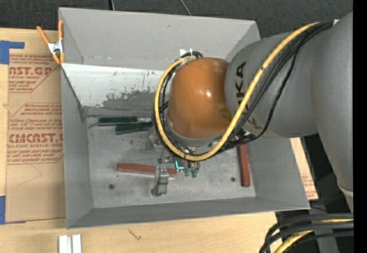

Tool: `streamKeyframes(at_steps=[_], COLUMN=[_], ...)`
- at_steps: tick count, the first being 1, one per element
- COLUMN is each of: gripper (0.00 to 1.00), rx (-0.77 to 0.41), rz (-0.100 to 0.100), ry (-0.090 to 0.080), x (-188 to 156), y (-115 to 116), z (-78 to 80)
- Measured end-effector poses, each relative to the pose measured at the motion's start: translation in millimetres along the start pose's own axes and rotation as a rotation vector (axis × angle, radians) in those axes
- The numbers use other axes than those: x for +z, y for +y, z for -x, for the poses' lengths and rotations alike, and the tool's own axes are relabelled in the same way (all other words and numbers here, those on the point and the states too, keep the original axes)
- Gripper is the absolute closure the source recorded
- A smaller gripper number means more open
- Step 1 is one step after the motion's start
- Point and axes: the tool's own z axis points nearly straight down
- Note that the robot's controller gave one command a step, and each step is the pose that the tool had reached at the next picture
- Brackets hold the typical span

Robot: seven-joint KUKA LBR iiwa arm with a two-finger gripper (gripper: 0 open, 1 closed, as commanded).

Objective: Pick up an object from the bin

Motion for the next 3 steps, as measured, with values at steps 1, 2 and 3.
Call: streamKeyframes(at_steps=[1,2,3], gripper=[0.00,0.00,0.00], rx=[0.002,0.083,0.165], rz=[0.001,0.003,0.001], ry=[-0.007,-0.012,-0.004], x=[-4,55,105], y=[-1,-5,-14], z=[2.0,11.1,19.4])
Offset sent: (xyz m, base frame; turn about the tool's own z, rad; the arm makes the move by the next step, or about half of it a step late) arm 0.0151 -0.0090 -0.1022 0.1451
